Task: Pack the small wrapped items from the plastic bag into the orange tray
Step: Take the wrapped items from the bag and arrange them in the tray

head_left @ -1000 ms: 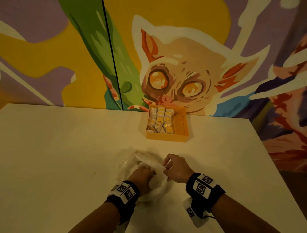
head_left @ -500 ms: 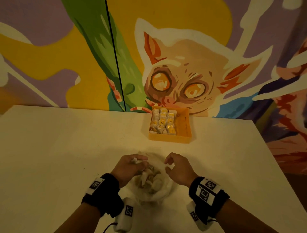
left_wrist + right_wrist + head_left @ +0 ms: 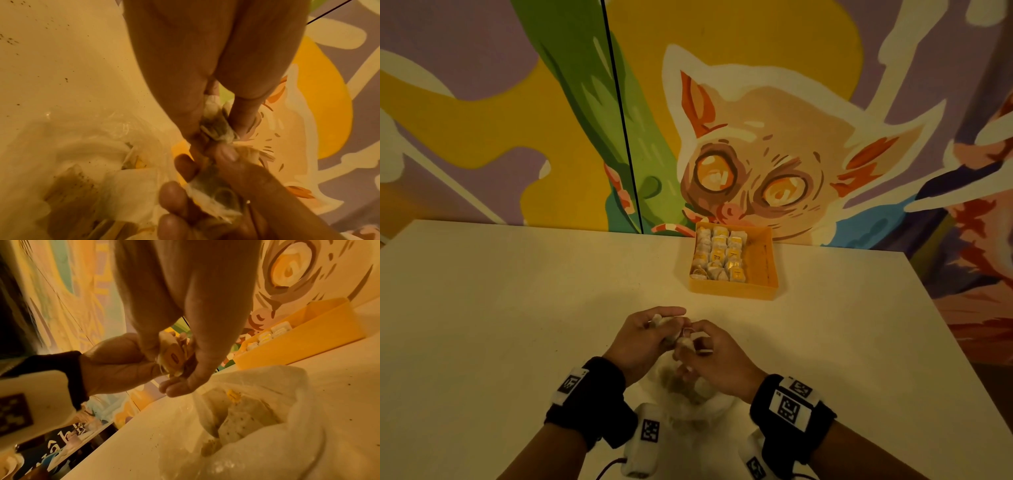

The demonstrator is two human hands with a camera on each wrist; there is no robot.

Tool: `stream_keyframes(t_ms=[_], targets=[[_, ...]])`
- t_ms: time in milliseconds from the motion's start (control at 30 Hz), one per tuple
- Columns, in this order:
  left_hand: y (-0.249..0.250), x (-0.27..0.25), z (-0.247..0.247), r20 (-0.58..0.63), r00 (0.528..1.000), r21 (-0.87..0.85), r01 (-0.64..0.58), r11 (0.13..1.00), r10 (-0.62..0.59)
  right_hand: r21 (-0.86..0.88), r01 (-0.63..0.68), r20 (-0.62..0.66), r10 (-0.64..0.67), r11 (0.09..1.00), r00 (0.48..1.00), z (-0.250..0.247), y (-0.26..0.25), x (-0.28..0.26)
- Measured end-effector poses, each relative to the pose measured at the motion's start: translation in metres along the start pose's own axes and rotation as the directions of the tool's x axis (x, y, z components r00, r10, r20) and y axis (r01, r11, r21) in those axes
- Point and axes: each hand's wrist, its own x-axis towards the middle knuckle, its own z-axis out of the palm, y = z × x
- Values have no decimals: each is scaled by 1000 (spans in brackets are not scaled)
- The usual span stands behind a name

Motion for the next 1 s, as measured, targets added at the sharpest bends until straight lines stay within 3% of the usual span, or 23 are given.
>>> stream_keyframes(t_ms=[200, 333, 600, 800, 1000], targets=[[-10, 1, -11, -79, 993, -5, 82, 997, -83, 82, 8, -25, -6, 997, 1000, -8, 7, 0], [-15, 0, -12, -139, 981, 31, 142, 989, -137, 156, -53, -40, 60, 986, 997, -12, 7, 2], [-18, 3, -15, -231, 959, 182, 206, 961, -162, -93, 14, -7, -15, 996, 1000, -19, 8, 1], [-10, 1, -13, -158, 958, 104, 257, 961, -239, -220, 156, 8, -159, 963, 987, -22, -1, -1], [0, -5, -4, 64, 915, 81, 393, 916, -398, -354, 327, 127, -302, 876, 945, -28, -26, -5]])
